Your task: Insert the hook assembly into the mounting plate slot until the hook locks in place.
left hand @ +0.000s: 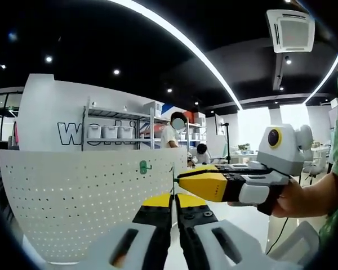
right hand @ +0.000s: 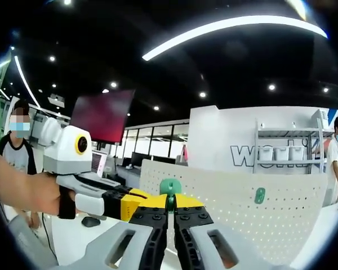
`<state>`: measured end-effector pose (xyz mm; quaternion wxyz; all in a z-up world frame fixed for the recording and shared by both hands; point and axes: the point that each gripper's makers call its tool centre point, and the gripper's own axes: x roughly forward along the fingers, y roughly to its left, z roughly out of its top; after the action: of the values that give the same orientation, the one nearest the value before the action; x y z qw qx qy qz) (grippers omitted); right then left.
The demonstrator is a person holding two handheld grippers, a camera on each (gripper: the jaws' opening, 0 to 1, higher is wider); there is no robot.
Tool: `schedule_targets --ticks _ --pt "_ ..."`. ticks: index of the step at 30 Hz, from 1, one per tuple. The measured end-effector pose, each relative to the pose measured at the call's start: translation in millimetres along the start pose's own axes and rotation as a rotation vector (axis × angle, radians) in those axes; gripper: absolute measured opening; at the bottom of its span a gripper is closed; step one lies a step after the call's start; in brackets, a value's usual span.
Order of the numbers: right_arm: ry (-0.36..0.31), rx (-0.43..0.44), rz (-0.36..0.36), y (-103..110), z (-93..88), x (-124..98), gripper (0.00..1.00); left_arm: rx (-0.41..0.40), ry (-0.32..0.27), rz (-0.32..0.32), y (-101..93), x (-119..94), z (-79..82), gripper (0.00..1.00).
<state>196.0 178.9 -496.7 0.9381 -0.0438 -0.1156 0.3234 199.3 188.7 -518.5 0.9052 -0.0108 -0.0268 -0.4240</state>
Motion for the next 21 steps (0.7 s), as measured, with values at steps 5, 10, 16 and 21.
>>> schedule_targets --ticks 5,10,16,21 --pt "-0.002 0.002 -0.008 -3.1 0.7 -0.2 0.01 -0.003 -0.003 0.002 -0.6 0.2 0.6 0.10" --pt "0.003 0.006 -0.017 -6.2 -0.8 -1.6 0.01 -0.013 -0.005 -0.006 -2.5 0.1 0.8 0.17" --pt "0.007 0.007 -0.025 -9.4 -1.8 -2.4 0.01 -0.020 0.010 -0.018 -4.7 -2.0 -2.7 0.28" --pt "0.013 0.010 -0.026 -9.7 -4.2 -1.7 0.01 -0.024 0.030 -0.021 -4.3 -5.3 -8.0 0.32"
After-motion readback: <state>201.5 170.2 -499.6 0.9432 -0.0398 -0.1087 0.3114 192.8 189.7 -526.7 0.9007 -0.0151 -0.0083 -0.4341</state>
